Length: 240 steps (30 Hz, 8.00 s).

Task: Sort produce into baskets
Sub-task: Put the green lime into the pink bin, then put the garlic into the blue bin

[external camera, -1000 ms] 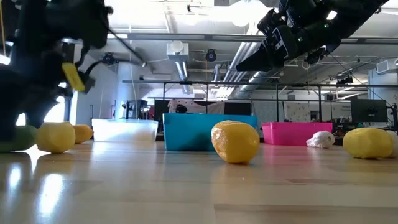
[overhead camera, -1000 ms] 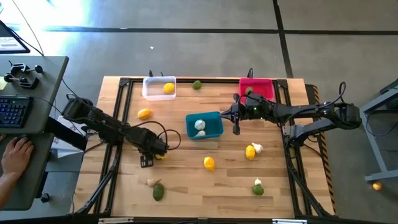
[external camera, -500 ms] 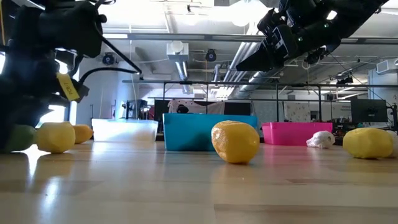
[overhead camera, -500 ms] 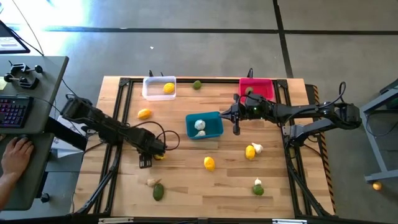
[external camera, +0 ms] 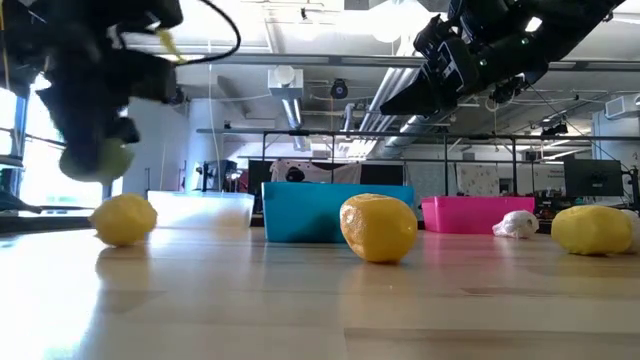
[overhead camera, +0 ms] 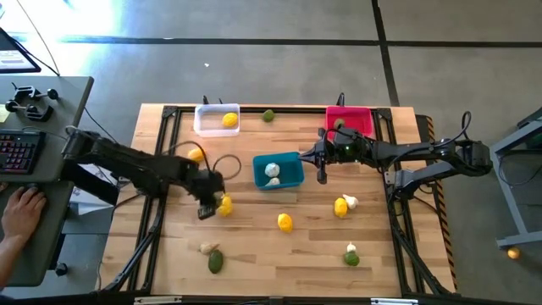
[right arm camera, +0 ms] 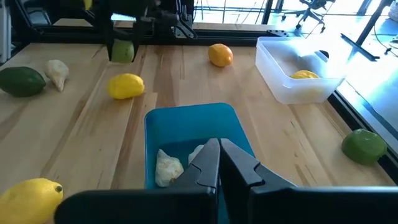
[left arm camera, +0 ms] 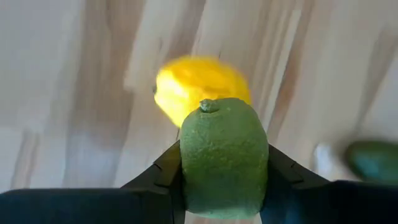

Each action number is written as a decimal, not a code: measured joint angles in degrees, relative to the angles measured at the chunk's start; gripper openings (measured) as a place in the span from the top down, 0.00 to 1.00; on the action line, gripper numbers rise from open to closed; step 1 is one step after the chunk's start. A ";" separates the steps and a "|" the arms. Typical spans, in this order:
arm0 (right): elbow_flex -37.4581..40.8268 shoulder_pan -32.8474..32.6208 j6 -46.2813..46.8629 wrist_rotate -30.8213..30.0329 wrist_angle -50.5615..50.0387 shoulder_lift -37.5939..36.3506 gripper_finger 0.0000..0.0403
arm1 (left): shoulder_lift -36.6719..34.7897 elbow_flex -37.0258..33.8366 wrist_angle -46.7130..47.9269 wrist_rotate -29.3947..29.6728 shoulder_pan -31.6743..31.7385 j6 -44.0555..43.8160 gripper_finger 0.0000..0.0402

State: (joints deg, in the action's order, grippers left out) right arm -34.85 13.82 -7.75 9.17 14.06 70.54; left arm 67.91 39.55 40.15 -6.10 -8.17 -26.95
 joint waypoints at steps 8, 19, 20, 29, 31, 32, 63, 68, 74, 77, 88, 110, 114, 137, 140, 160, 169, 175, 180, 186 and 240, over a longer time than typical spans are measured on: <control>0.00 0.00 1.62 0.08 1.15 0.00 1.00 | -3.53 0.00 -12.45 -4.86 9.81 4.55 0.72; 0.00 -0.63 9.78 0.04 4.02 0.00 0.77 | 4.34 -0.02 -47.87 -13.29 24.99 11.26 0.72; 0.00 -0.98 10.61 0.07 4.72 0.00 0.74 | 5.61 -0.02 -51.16 -14.43 25.98 11.60 0.72; 0.00 -3.10 18.77 -5.17 13.40 0.00 0.53 | 18.81 0.33 -76.49 -25.62 30.38 12.64 0.72; 0.00 -3.06 19.65 -6.95 14.51 0.00 0.51 | 20.79 1.54 -77.55 -26.06 30.52 12.71 0.72; 0.00 -3.06 19.76 -7.54 15.24 0.00 0.51 | 21.57 2.32 -77.81 -26.06 30.52 13.17 0.72; -12.19 -2.18 18.88 -5.66 22.26 16.13 0.53 | 27.99 13.90 -74.10 -28.78 30.28 21.43 0.72; -12.39 -2.07 17.04 -5.96 22.17 16.13 0.68 | 27.86 13.90 -74.41 -28.19 30.49 21.49 0.66; -12.39 -1.16 16.70 -5.54 22.35 16.14 0.73 | 27.86 13.90 -74.50 -27.66 30.52 21.63 0.60; -12.39 -0.47 16.68 -5.16 22.34 16.09 0.73 | 27.86 13.90 -74.45 -27.43 30.53 21.45 0.60; -12.37 2.90 14.60 -5.62 19.16 10.57 0.74 | 27.72 13.91 -73.42 -22.93 31.18 23.02 0.56; -10.19 30.70 14.80 -22.73 -25.18 2.16 0.73 | 27.79 13.86 -68.25 -23.11 31.04 27.20 0.56; -6.97 37.19 15.19 -22.16 -25.74 4.51 0.73 | 27.79 13.86 -68.23 -23.11 30.93 27.20 0.56; -4.77 42.69 17.35 -26.28 -18.60 16.15 0.57 | 27.79 13.86 -67.75 -21.69 30.82 27.20 0.56; -5.99 42.68 16.79 -27.66 -20.49 16.06 0.47 | 27.79 13.86 -67.79 -21.67 30.80 27.22 0.56; -3.47 32.73 13.29 -29.04 -18.70 2.00 0.97 | 28.33 13.56 -70.05 -18.65 30.80 31.67 0.89; 9.98 25.20 21.32 -25.20 -1.64 -2.05 0.99 | 28.34 4.49 -89.18 -18.63 31.82 26.13 0.99; 12.33 19.55 22.75 -27.15 -2.12 -6.04 1.00 | 28.30 1.42 -89.81 -18.59 32.16 24.60 1.00; 12.33 14.28 20.79 -30.66 -3.48 -8.81 1.00 | 26.75 0.42 -88.40 -19.30 31.22 24.66 1.00; 12.33 8.69 19.94 -30.87 -3.25 -9.38 1.00 | 21.61 0.46 -76.93 -22.22 28.50 31.71 1.00; 12.31 -11.37 18.18 -34.12 3.81 -9.31 1.00 | 5.93 9.22 -4.27 10.40 -30.73 -6.51 0.56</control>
State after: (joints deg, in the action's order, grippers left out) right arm -22.55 2.46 10.44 -24.95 17.88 61.23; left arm 73.84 48.77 35.88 4.30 -38.89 -33.46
